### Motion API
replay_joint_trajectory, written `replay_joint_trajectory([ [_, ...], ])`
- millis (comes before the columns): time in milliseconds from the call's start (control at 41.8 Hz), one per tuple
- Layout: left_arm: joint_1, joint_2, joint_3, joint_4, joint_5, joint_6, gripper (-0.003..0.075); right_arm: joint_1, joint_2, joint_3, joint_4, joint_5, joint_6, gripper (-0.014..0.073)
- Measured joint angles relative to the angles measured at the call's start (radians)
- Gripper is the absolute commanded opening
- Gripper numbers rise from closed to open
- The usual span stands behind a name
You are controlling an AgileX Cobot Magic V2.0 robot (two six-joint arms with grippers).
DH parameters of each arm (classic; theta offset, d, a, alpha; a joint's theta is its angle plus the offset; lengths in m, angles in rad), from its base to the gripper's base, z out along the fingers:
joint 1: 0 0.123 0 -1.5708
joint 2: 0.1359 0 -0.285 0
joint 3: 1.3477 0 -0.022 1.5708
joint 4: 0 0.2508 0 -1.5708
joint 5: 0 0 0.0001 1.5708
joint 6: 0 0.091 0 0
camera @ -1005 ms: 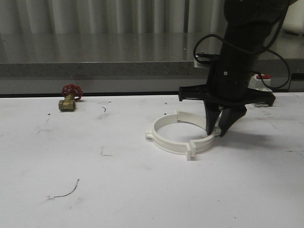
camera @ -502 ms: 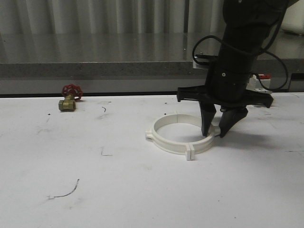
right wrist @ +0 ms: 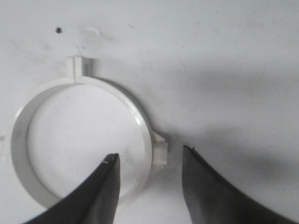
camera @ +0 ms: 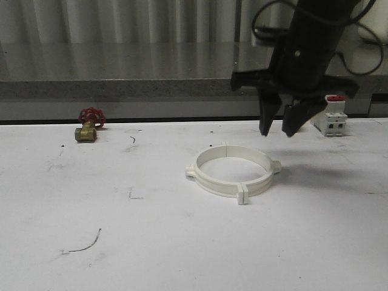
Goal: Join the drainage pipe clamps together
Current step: 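Open the right gripper and lift it away from the ring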
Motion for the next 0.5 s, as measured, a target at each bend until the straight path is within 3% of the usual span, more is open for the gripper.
replay_joint_trajectory([
  [239, 0.000, 0.000, 0.000, 0.000, 0.000, 0.000, 0.0347, 0.000, -0.230, 0.004, 0.058, 0.120, -0.363, 0.0346],
  [502, 0.000, 0.000, 0.000, 0.000, 0.000, 0.000, 0.0347, 0.000, -0.541, 0.144, 0.089, 0.144, -0.418, 0.0346],
])
